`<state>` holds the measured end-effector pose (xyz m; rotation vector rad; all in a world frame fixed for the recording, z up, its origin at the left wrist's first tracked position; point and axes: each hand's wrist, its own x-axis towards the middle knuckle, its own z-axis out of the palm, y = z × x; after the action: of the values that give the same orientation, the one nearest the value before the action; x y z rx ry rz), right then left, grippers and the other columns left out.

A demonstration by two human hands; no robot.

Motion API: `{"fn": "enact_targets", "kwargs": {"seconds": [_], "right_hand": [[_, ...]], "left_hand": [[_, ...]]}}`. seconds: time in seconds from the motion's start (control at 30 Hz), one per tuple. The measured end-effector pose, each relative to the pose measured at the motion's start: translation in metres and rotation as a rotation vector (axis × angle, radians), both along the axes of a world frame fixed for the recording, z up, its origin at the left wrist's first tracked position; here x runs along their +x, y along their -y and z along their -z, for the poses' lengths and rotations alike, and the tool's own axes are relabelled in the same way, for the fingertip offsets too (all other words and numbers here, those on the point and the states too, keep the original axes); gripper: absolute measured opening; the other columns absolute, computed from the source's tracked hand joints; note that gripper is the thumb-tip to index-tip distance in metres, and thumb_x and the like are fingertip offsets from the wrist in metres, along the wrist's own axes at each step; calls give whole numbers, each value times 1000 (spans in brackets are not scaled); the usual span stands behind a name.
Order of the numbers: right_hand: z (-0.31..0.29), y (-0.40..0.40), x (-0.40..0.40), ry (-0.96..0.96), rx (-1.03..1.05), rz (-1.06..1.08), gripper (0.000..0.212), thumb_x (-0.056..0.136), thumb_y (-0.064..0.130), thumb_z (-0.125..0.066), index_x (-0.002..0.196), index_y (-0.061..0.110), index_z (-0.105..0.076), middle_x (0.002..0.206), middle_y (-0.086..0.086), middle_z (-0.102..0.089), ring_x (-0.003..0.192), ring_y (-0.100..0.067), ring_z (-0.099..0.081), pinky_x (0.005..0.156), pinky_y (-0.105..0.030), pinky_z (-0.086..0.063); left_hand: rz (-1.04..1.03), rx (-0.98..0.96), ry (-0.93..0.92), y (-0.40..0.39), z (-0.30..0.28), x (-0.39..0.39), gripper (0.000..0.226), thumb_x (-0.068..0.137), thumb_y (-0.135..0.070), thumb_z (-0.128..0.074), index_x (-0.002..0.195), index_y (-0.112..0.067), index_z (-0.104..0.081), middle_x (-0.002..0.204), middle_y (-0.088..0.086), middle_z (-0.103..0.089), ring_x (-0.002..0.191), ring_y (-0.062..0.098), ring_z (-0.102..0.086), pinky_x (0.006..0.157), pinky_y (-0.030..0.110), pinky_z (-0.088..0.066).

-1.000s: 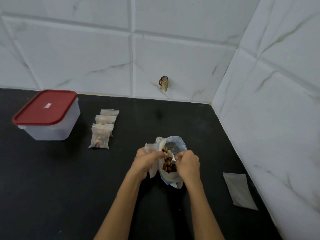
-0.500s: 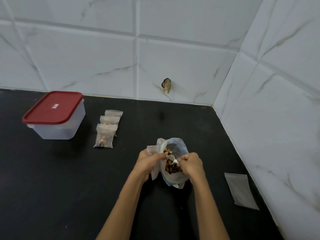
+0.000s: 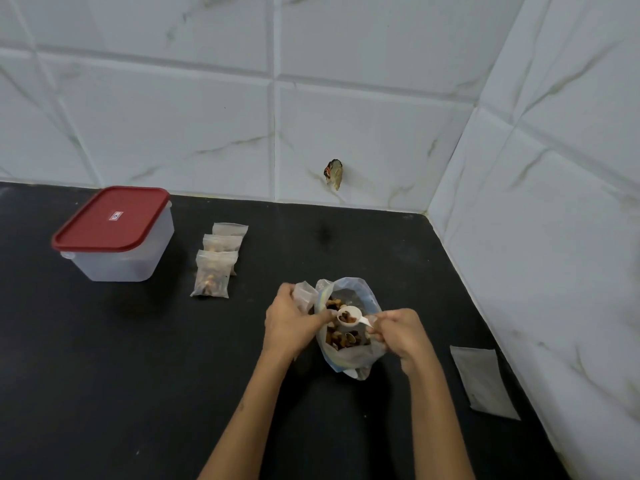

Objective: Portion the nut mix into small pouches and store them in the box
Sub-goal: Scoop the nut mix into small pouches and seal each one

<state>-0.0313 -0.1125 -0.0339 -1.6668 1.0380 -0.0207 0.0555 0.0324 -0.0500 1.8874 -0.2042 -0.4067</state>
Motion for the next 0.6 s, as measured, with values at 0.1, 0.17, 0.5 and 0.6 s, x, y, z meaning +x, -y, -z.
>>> {"fn": "enact_targets", "kwargs": {"seconds": [0.1, 0.17, 0.5, 0.6], "right_hand": [[-13, 1, -10, 82, 10, 37, 15, 92, 5, -55, 92, 9, -69, 76, -4, -61, 66, -9, -53, 60, -22, -43], [-24, 1, -16, 130, -20, 56, 16, 91, 3, -56, 89, 12, -69, 75, -5, -61, 66, -10, -51, 59, -22, -43], [-70, -28, -25, 393, -551, -60, 15, 91, 14, -60, 94, 22, -72, 79, 15, -65, 74, 0, -59, 64, -10, -43], [-69, -40, -20, 394, -783, -135, 15, 91, 16, -62, 101, 19, -72, 87, 10, -63, 80, -1, -59, 67, -5, -43]], "left_hand": [[65, 29, 232, -1, -8, -3, 59, 68, -26, -84, 111, -27, -43, 99, -12, -54, 90, 4, -56, 69, 16, -47], [117, 50, 336, 2, -11, -7, 64, 68, -26, -83, 115, -29, -40, 106, -11, -53, 96, 6, -56, 78, 23, -52], [158, 27, 425, 18, -20, -19, 60, 66, -29, -80, 109, -31, -38, 98, -15, -54, 90, 4, -57, 74, 26, -53], [133, -51, 363, 22, -23, -20, 56, 68, -27, -81, 109, -28, -43, 96, -12, -59, 86, 3, -60, 69, 20, -52]]}}
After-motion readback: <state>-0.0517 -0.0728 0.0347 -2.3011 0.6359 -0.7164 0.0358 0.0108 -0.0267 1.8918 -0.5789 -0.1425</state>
